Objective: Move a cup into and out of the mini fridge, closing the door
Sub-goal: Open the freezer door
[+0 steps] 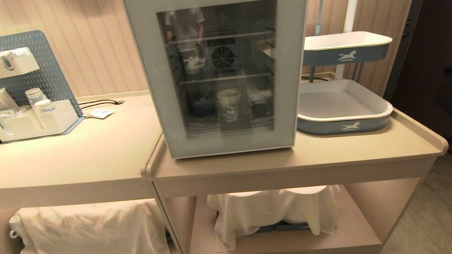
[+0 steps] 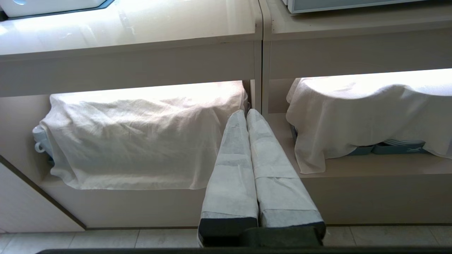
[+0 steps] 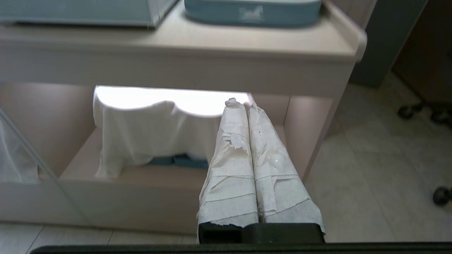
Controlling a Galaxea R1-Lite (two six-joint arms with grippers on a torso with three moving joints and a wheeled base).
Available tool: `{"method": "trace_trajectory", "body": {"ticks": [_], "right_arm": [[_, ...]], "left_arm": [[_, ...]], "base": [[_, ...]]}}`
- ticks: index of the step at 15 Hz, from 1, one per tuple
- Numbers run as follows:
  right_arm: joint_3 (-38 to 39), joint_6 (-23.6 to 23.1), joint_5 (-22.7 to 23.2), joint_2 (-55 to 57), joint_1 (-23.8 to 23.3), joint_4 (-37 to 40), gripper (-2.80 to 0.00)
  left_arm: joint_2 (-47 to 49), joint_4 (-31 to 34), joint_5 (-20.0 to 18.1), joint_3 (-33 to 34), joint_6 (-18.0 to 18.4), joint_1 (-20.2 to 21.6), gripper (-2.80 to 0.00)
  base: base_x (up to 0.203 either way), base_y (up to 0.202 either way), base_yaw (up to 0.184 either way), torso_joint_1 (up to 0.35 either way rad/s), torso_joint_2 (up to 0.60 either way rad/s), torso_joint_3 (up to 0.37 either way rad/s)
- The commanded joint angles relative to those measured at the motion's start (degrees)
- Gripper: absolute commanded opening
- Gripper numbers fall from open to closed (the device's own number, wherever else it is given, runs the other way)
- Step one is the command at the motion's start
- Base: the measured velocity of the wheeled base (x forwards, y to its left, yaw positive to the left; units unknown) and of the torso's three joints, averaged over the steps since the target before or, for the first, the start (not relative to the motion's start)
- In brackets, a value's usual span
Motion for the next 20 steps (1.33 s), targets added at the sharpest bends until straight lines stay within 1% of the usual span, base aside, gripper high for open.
{"method": "trace_trajectory", "body": {"ticks": [1, 7, 9, 10, 11, 12, 14, 15, 16, 17, 18, 19, 20], "right_arm": [[0.02, 0.1, 0.0, -0.01, 0.04, -0.59, -2.8], [0.02, 0.27, 0.0, -0.01, 0.04, -0.59, -2.8], [0.02, 0.27, 0.0, -0.01, 0.04, -0.59, -2.8], [0.02, 0.27, 0.0, -0.01, 0.04, -0.59, -2.8], [0.02, 0.27, 0.0, -0.01, 0.04, -0.59, -2.8], [0.02, 0.27, 0.0, -0.01, 0.04, -0.56, -2.8], [0.02, 0.27, 0.0, -0.01, 0.04, -0.59, -2.8], [0.02, 0.27, 0.0, -0.01, 0.04, -0.5, -2.8], [0.02, 0.27, 0.0, -0.01, 0.04, -0.59, -2.8], [0.02, 0.27, 0.0, -0.01, 0.04, -0.5, -2.8], [0.02, 0.27, 0.0, -0.01, 0.04, -0.59, -2.8], [0.02, 0.27, 0.0, -0.01, 0.04, -0.5, -2.8], [0.02, 0.27, 0.0, -0.01, 0.04, -0.59, -2.8]], "left_arm": [[0.0, -0.09, -0.35, 0.0, 0.59, 0.02, -2.8], [0.0, -0.2, -0.68, 0.0, 0.42, 0.02, -2.8], [0.0, -0.04, -0.78, -1.52, 0.79, 0.02, -2.8], [0.0, 0.96, -1.49, -3.24, 0.57, 0.02, -2.8], [0.0, 3.48, -3.04, -5.99, 0.32, 0.02, -2.8], [0.15, 7.52, -5.43, -10.91, 0.09, 0.02, -2.8], [2.41, 18.56, -10.09, -23.49, -0.42, 0.01, -2.8], [5.19, 24.45, -12.33, -30.23, -1.5, -0.08, -2.8], [9.65, 28.54, -14.86, -35.53, -3.55, -0.57, -2.8], [15.64, 31.04, -17.25, -39.88, -6.41, -1.27, -2.8], [23.02, 32.67, -19.39, -44.6, -10.18, -2.07, -2.8], [29.4, 32.8, -20.73, -47.99, -13.01, -2.6, -2.8], [35.73, 31.54, -21.76, -50.58, -15.25, -3.01, -2.8]], "base": [[0.0, 0.0, 0.0, 0.0, 0.0, 0.0], [0.0, 0.0, 0.0, 0.0, 0.0, 0.0], [0.0, 0.0, 0.0, 0.0, 0.0, 0.0], [0.0, 0.0, 0.0, 0.0, 0.0, 0.0], [0.0, 0.0, 0.0, 0.0, 0.0, 0.0], [0.0, 0.0, 0.0, 0.0, 0.0, 0.0], [0.0, 0.0, 0.0, 0.0, 0.0, 0.0], [0.0, 0.0, 0.0, 0.0, 0.0, 0.0], [0.0, 0.0, 0.0, 0.0, 0.0, 0.0], [0.0, 0.0, 0.0, 0.0, 0.0, 0.0], [0.0, 0.0, 0.0, 0.0, 0.0, 0.0], [0.0, 0.0, 0.0, 0.0, 0.0, 0.0], [0.0, 0.0, 0.0, 0.0, 0.0, 0.0]]}}
